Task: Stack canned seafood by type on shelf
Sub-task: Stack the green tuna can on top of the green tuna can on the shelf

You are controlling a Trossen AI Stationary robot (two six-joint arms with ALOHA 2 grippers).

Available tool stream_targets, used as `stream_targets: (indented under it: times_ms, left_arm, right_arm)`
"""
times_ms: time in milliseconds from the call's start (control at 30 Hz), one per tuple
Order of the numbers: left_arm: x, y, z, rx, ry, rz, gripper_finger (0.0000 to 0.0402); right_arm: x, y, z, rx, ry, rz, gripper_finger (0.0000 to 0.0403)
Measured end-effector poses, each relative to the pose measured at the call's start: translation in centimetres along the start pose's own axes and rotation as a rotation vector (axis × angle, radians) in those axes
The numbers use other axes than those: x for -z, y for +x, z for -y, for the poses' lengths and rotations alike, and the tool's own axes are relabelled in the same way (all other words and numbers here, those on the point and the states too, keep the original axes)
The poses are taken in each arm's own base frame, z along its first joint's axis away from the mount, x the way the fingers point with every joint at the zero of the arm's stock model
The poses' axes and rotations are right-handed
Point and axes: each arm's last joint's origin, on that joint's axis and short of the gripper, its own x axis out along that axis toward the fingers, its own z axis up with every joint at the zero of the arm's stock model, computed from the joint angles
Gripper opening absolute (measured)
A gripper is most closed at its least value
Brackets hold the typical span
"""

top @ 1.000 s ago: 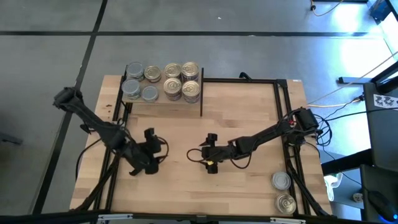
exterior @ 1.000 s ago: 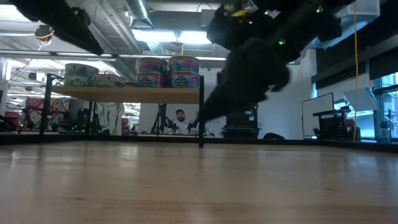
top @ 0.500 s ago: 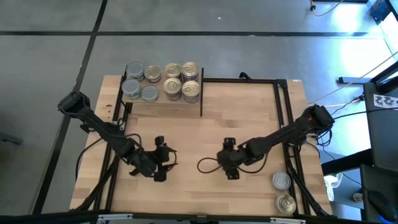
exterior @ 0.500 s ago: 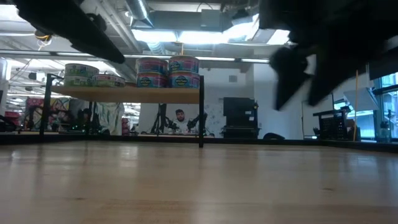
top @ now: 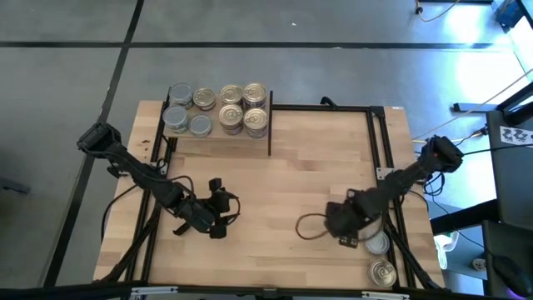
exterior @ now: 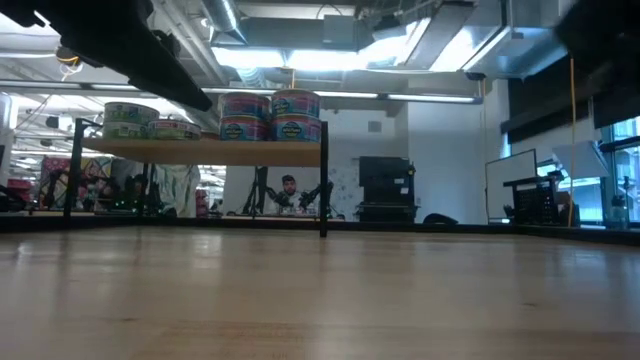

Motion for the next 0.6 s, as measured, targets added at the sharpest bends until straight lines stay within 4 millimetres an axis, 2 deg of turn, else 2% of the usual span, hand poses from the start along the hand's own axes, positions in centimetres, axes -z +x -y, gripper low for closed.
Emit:
stream_targets:
  times_ms: [200,367,600]
  left_arm:
    - [0.0,0.0,0.0,0.000,-0.002,0.000,0.0250]
    - [0.0,0.0,0.0,0.000,0.007,0.000,0.0250]
    - [0.0,0.0,0.0,0.001,0.010,0.000,0.0250]
  right_arm:
    - [3.5,1.7,-1.3,0.007,0.024,-0.169,0.0205]
    - [5.8,3.8,-1.1,0.015,0.041,-0.337,0.0168]
    - [6.7,6.8,-0.6,-0.007,0.059,-0.342,0.0141]
